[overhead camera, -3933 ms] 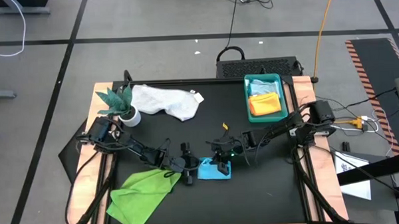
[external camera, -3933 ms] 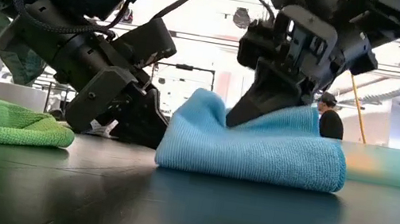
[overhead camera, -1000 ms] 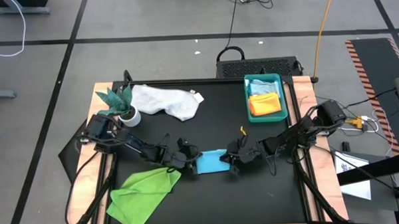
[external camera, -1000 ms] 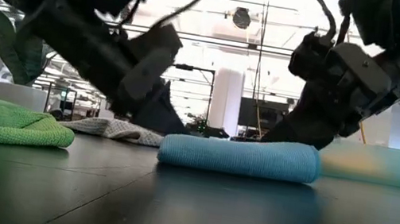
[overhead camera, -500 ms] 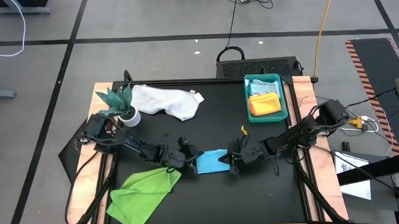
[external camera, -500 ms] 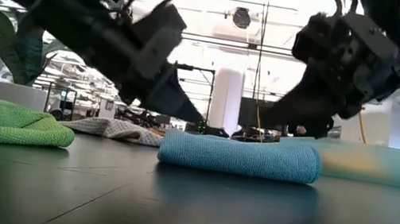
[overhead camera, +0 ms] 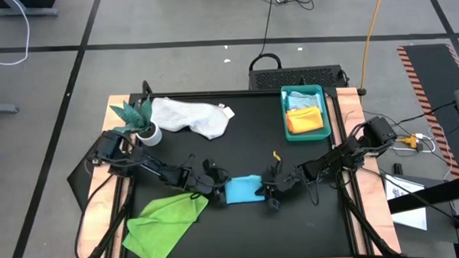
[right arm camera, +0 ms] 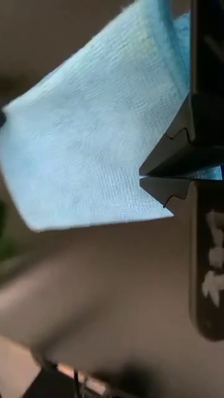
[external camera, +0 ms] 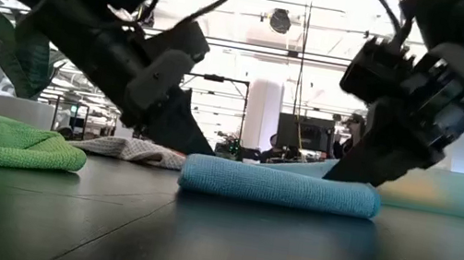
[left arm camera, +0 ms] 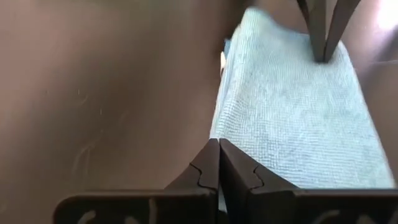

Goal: Fold microfiber towels
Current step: Fold the blue microfiber cloth, then stack the blue microfiber cloth on top of the light blue microfiber cloth in the green bin

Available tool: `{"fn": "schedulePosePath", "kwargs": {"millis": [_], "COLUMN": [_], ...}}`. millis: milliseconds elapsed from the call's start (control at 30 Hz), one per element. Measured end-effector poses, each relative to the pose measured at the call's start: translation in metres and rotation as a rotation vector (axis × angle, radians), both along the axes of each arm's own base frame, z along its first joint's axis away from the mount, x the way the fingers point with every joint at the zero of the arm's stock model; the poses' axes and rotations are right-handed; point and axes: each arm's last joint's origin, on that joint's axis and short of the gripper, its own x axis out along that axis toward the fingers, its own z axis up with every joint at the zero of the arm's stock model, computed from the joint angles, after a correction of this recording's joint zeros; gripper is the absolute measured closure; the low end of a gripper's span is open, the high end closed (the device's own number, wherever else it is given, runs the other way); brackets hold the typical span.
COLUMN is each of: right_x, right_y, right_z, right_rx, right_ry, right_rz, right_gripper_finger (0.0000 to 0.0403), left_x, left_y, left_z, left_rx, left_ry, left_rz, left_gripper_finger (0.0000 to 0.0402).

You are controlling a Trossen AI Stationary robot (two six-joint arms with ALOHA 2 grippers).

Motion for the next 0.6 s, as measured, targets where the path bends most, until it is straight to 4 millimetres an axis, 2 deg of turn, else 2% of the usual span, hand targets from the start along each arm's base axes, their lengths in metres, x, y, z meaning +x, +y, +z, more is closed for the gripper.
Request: {"fn": "schedulePosePath", "kwargs": {"millis": [300, 433, 600], "right_x": [-0.004, -0.007, -0.013], "right_y": [0.009, 0.009, 0.003], "right_z": [0.042, 0.061, 0.089], "right_rx": [-0.083, -0.171, -0.215], "right_ry": [-0.237, -0.345, -0.474], "right_rz": [-0.003, 0.027, 0.039], "right_gripper_finger": [0.0397, 0.0395, 0.0372], "left_x": [-0.004, -0.007, -0.022], "left_y": [-0.004, -0.006, -0.015], "left_z": [0.003, 0.025, 0.051], "left_rx": [0.043, 0.060, 0.100], "left_ry": [0.012, -0.042, -0.053], "left_rz": [0.015, 0.053, 0.043], "left_gripper_finger": [0.0398, 0.0391, 0.0398]}}
